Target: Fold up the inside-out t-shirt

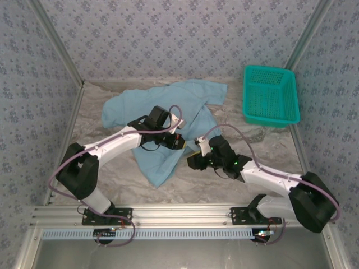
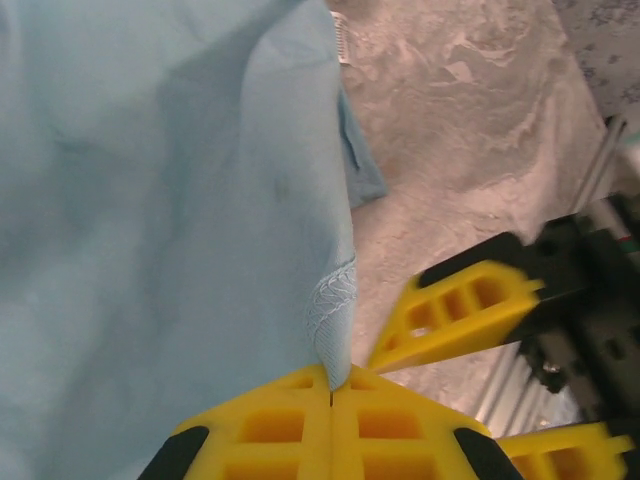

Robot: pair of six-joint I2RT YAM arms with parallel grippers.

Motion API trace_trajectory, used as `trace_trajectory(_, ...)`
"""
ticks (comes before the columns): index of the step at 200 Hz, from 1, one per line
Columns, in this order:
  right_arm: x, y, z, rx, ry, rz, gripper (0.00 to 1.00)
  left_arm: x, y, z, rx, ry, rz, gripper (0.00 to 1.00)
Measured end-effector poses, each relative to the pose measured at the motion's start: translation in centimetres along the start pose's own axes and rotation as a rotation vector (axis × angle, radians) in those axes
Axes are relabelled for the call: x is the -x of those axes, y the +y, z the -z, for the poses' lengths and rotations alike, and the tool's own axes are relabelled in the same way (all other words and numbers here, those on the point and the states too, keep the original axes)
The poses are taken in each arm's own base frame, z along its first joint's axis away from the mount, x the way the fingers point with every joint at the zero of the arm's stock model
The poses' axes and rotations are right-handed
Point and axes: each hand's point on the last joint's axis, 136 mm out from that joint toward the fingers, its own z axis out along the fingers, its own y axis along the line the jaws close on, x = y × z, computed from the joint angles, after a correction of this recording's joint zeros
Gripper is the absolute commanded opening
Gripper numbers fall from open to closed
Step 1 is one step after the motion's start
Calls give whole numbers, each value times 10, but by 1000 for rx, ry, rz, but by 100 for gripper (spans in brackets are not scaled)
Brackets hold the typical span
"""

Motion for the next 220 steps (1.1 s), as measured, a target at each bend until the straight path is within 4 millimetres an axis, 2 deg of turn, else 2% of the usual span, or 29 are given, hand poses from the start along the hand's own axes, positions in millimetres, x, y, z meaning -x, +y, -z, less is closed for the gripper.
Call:
trace_trajectory(25, -2, -13, -19, -27, -31, -85, 51, -1, -4, 0, -21, 6, 23, 0)
trace_trajectory(53, -7, -25, -37, -36, -57, -172, 56, -1, -4, 0, -24, 7, 35, 0)
trace_trajectory(69, -5, -26, -43, -24, -85, -216, 55, -1, -4, 0, -24, 7, 38, 0)
trace_trajectory(91, 1, -30, -46, -25, -129, -265, 40, -1, -4, 0, -23, 6, 38, 0)
trace_trajectory(104, 5, -33, -45, -40, -154, -285, 24, 0, -4, 1, -20, 3, 37, 0)
trace_trajectory(128, 7, -45, -42, -102, -182, -311, 4, 3, -3, 6, -10, -13, 33, 0)
trace_trajectory(151, -2, -65, -30, -241, -155, -331, 0, 11, -4, 20, 30, -64, 16, 0)
trace_trajectory(166, -9, -77, -16, -341, -130, -335, 1, 24, -9, 38, 65, -131, -14, 0)
trace_trajectory(190, -23, -93, 14, -488, -95, -336, 6, 52, -31, 81, 95, -295, -88, 0)
trace_trajectory(205, -33, -102, 31, -570, -67, -330, 22, 68, -45, 103, 96, -376, -126, 0)
trace_trajectory(208, -35, -104, 34, -585, -61, -323, 28, 71, -48, 107, 96, -392, -133, 0)
trace_trajectory(220, -41, -108, 44, -629, -35, -297, 41, 77, -53, 114, 95, -424, -148, 0)
